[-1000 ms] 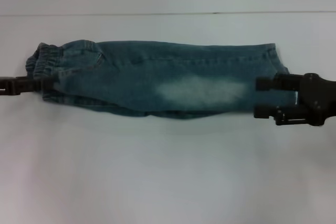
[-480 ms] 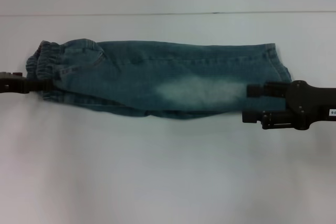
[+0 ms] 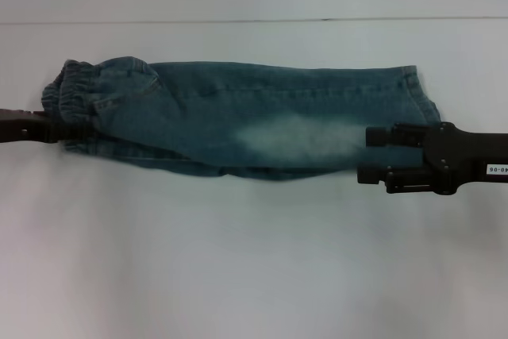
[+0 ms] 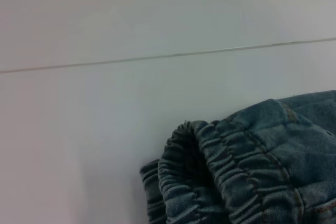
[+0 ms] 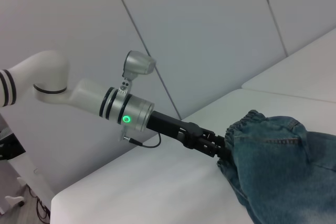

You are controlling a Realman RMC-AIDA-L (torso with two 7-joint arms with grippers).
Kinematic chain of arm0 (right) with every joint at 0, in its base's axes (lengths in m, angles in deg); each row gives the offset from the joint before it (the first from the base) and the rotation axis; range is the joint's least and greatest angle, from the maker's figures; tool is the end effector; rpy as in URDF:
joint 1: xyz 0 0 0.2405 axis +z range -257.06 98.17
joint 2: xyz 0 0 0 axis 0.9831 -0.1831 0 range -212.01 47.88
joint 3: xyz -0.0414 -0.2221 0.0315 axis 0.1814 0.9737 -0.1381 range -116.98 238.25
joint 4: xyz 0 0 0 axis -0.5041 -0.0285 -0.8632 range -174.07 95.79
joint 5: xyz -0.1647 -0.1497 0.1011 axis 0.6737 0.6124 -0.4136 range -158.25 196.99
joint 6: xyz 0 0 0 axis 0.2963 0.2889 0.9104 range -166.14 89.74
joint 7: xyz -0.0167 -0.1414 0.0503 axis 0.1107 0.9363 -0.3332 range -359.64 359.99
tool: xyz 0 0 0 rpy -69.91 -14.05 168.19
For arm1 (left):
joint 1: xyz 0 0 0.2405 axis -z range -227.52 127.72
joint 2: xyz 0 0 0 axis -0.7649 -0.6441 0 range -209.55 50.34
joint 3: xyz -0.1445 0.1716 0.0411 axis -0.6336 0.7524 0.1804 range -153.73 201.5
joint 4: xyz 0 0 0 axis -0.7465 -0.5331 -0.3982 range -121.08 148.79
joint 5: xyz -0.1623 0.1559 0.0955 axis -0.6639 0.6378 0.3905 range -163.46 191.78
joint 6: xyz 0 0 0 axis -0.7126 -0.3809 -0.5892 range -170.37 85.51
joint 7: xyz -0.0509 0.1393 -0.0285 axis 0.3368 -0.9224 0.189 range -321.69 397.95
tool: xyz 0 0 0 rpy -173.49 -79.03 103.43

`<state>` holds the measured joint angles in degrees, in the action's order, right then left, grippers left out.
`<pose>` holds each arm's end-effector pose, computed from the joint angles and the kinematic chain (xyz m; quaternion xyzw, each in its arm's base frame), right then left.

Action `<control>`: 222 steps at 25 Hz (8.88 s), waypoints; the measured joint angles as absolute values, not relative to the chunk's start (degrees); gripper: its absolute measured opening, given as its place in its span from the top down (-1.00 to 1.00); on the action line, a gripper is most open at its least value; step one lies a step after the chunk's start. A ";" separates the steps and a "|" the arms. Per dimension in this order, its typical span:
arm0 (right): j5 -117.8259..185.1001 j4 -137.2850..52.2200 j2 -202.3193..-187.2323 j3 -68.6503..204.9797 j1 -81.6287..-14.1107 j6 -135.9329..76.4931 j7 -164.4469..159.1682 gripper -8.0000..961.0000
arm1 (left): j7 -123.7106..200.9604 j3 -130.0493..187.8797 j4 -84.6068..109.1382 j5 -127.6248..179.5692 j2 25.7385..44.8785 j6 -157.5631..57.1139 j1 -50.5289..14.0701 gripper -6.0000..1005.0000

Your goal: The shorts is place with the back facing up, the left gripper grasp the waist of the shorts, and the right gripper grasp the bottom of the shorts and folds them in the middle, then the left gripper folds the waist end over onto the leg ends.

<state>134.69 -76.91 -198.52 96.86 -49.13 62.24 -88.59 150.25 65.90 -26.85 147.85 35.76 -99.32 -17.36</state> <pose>0.2547 0.3311 0.0338 -0.9210 0.2691 0.2766 0.0527 -0.3337 0.4103 0.0555 -0.8296 -0.4382 -0.0472 0.3427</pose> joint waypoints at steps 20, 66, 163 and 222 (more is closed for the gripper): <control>134.68 -75.43 -198.60 97.12 -48.56 60.98 -88.20 -0.87 | 150.53 66.75 -27.37 147.85 34.73 -98.76 -17.24 -0.86; 134.55 -73.85 -199.22 96.61 -48.07 59.07 -88.00 -0.87 | 148.37 66.32 -27.26 151.68 36.04 -99.47 -15.81 -0.12; 128.56 -12.62 -203.59 56.35 -25.08 -3.22 -21.47 0.99 | 159.15 56.34 -32.55 134.47 32.45 -137.43 2.45 0.93; 114.07 -60.46 -201.31 82.78 -42.77 38.27 -73.67 0.75 | 141.35 83.53 -23.64 98.47 43.15 -115.35 -14.75 -0.05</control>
<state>114.07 -60.46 -201.31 82.78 -42.77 38.27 -73.67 141.35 83.53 -23.64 98.47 43.15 -115.35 -14.75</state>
